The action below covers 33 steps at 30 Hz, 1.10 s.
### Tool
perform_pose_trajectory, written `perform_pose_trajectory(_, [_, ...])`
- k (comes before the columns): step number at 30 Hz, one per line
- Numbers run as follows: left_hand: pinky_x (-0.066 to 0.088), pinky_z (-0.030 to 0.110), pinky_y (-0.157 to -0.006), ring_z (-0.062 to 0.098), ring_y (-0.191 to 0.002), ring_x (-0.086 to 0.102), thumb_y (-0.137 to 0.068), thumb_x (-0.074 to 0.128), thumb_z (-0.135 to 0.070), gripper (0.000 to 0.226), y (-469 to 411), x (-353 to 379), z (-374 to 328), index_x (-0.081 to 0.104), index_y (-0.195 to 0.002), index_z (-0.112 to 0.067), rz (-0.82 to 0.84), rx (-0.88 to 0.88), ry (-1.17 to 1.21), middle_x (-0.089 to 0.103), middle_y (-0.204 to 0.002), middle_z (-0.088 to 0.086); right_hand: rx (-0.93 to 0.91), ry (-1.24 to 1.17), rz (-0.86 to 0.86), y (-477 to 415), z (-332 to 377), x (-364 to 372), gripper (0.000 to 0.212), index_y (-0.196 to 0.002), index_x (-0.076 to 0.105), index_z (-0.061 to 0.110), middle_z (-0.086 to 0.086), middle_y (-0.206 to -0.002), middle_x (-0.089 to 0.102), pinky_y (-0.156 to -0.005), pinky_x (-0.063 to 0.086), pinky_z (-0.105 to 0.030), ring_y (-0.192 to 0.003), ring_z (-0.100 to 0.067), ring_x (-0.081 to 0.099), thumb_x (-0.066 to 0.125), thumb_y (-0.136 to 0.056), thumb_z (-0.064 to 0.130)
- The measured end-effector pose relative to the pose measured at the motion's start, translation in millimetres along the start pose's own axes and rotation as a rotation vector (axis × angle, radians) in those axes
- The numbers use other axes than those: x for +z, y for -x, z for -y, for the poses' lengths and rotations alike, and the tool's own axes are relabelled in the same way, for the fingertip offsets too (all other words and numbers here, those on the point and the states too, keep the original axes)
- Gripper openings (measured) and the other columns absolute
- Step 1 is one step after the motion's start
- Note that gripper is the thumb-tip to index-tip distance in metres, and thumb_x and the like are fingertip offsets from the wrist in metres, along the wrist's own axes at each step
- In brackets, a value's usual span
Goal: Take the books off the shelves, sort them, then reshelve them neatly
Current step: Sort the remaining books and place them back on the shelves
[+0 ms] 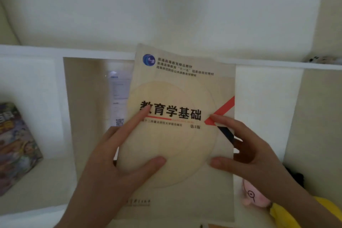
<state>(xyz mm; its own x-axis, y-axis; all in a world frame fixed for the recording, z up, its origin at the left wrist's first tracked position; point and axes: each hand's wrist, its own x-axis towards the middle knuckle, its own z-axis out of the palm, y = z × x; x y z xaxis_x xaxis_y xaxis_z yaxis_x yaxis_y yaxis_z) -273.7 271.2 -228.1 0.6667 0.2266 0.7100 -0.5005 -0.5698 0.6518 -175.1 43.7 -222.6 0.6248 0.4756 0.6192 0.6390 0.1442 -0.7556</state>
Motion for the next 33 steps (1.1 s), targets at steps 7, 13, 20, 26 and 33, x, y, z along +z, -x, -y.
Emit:
perform_pose_trajectory(7, [0.047,0.006,-0.080,-0.019,-0.103,0.052,-0.050,0.088,-0.041,0.084,-44.9,-32.0,-52.2,0.046,-0.118,-0.068,-0.134,0.277,-0.029,0.052,-0.114,-0.044,-0.299,0.048,0.031,-55.5,67.4,-6.0,0.061,-0.111,0.064,0.043,0.018,-0.115,0.065,-0.071,0.058,-0.024,-0.102,-0.007,0.066,0.077,-0.056,0.018])
perform_pose_trajectory(13, [0.041,0.005,-0.090,-0.016,-0.116,0.046,-0.069,0.078,-0.029,0.072,-94.3,-79.8,-89.3,0.045,-0.129,-0.051,-0.267,0.481,-0.111,0.051,-0.126,-0.037,-0.499,0.103,0.142,-131.1,123.6,7.3,0.059,-0.115,0.052,0.035,0.020,-0.123,0.058,-0.081,0.057,-0.026,-0.112,-0.008,0.060,0.075,-0.063,0.023])
perform_pose_trajectory(20, [0.039,0.018,-0.102,-0.011,-0.119,0.042,-0.074,0.077,-0.032,0.076,-139.0,-148.7,-97.5,0.039,-0.138,-0.048,-0.502,0.528,-0.488,0.046,-0.133,-0.024,-0.568,0.151,0.332,-245.4,152.3,65.7,0.059,-0.110,0.036,0.030,0.005,-0.130,0.045,-0.073,0.059,-0.031,-0.108,-0.009,0.060,0.076,-0.074,0.006])
perform_pose_trajectory(26, [0.035,0.001,-0.073,0.003,-0.094,0.044,-0.074,0.074,-0.040,0.076,-166.4,-195.5,-59.1,0.033,-0.137,-0.055,-0.647,0.302,-0.685,0.047,-0.123,-0.002,-0.555,0.117,0.447,-329.4,123.9,139.9,0.057,-0.114,0.035,0.027,-0.012,-0.120,0.053,-0.064,0.057,-0.036,-0.087,-0.015,0.062,0.074,-0.080,0.002])
perform_pose_trajectory(33, [0.037,0.014,-0.062,0.011,-0.092,0.048,-0.078,0.071,-0.043,0.073,-175.2,-233.2,-5.0,0.029,-0.136,-0.058,-0.750,0.161,-0.740,0.038,-0.112,-0.006,-0.506,0.000,0.545,-386.7,83.5,223.9,0.058,-0.117,0.035,0.022,-0.009,-0.118,0.050,-0.067,0.053,-0.027,-0.091,-0.012,0.056,0.071,-0.080,-0.005])
